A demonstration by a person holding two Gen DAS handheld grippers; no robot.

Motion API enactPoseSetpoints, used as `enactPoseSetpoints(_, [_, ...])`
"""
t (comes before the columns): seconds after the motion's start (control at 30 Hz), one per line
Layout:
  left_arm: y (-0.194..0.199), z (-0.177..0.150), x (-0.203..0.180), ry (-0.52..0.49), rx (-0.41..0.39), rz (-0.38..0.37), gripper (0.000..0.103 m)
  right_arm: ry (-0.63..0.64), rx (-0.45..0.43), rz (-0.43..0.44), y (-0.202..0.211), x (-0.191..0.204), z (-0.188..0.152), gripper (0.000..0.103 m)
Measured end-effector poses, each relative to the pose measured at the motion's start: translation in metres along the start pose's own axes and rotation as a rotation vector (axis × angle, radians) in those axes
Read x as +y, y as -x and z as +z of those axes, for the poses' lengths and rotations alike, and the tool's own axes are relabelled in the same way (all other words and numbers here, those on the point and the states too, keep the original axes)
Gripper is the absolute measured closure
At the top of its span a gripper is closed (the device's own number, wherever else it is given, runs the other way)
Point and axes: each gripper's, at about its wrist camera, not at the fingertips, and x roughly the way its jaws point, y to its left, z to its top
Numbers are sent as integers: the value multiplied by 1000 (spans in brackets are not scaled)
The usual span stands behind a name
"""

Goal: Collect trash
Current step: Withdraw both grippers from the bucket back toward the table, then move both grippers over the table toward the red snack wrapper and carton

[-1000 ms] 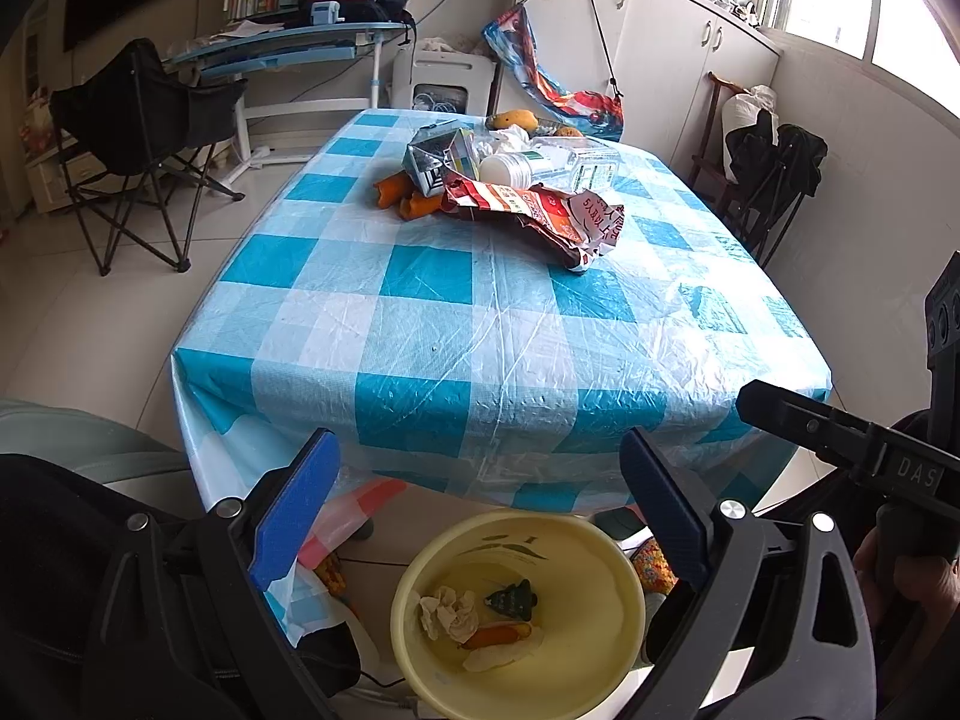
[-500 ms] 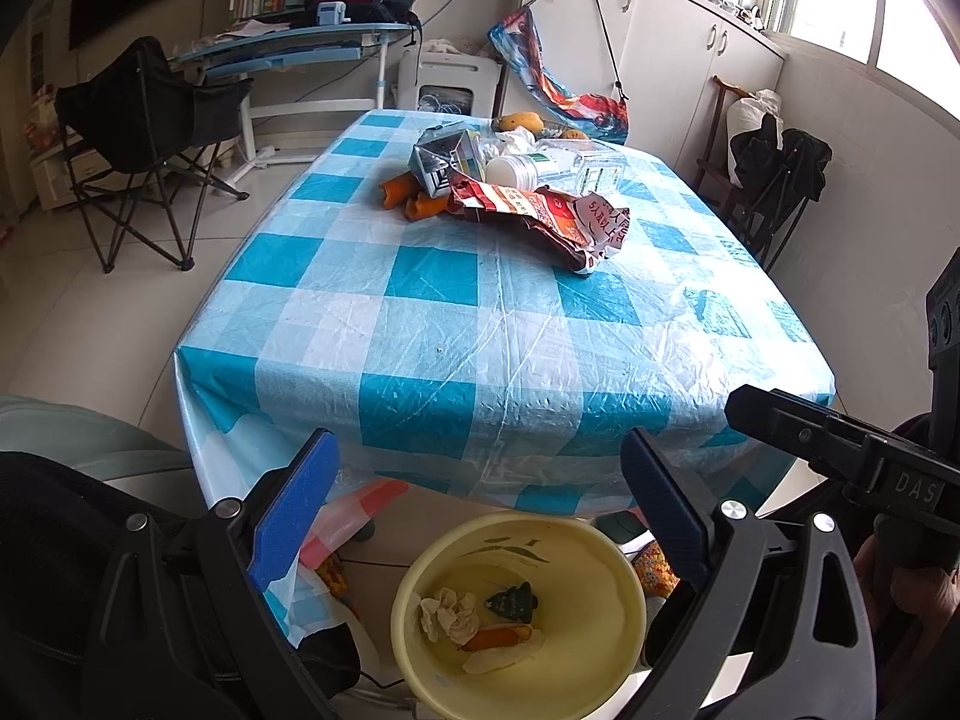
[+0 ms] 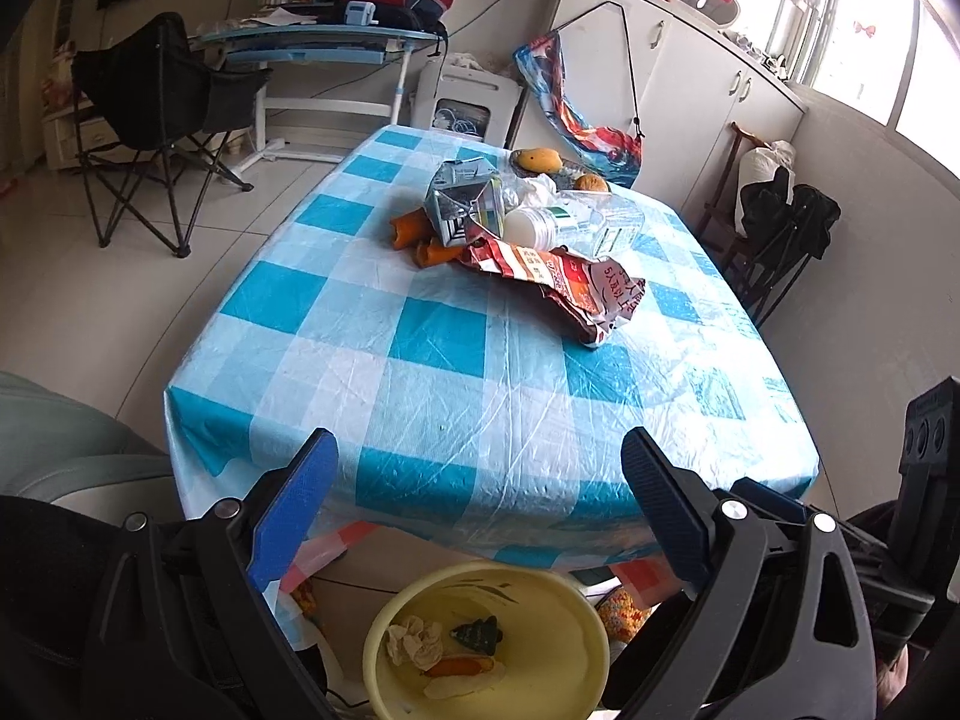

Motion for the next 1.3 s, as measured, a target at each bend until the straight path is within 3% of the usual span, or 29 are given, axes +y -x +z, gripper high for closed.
enactPoseSetpoints(0.37, [-50,46,-17,20,11,-17,11,-78,1,5,-4,-19,7,22])
enactPoseSetpoints(0.57, [-69,49,-16,27,38,-8,11,-42,-8,-7,-7,-14,11,16])
enactPoseSetpoints(0.8, [-76,55,-19,12,26,-5,11,26,-34,-38,-10,-6,19,16])
enactPoseSetpoints(1.3, [-102,72,-21,48,28,-23,10,39,-12,-54,-26,-9,31,16])
